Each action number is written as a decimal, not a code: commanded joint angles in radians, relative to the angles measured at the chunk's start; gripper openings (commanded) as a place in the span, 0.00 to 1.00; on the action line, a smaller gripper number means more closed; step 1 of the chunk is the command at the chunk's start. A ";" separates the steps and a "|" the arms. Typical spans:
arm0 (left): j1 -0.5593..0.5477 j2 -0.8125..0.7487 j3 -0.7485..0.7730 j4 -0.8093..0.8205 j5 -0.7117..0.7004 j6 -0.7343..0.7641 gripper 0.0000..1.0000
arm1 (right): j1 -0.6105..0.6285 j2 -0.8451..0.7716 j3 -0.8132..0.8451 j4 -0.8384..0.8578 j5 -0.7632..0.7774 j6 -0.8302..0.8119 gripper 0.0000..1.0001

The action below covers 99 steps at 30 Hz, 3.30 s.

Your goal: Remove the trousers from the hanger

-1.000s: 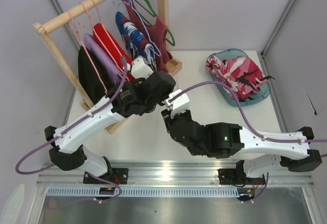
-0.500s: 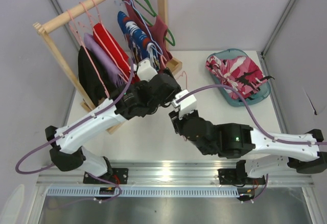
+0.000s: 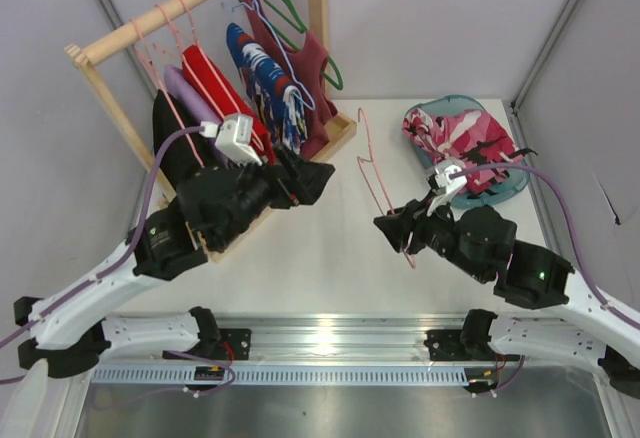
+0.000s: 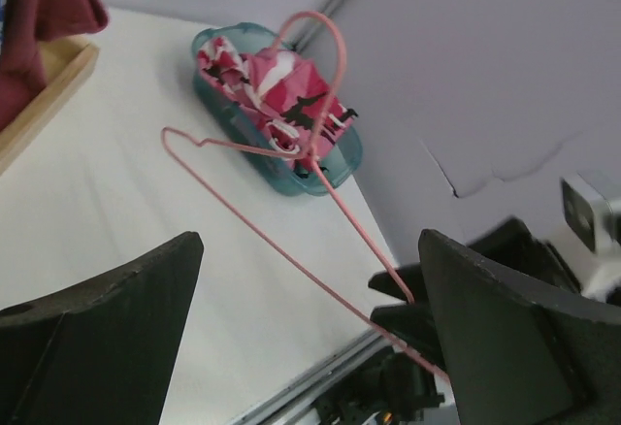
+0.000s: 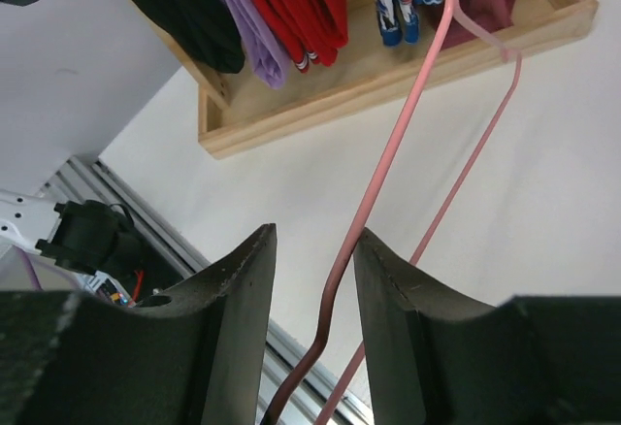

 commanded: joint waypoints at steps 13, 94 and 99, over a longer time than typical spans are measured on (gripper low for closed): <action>0.074 -0.048 -0.258 0.439 0.427 0.648 1.00 | -0.096 0.051 0.062 0.055 -0.456 -0.029 0.00; 0.118 0.218 -0.041 0.304 0.140 0.405 0.00 | 0.031 0.360 0.285 -0.263 0.051 -0.053 0.00; 0.119 0.218 -0.037 0.295 0.145 0.378 0.01 | 0.048 0.314 0.253 -0.215 0.083 -0.064 0.00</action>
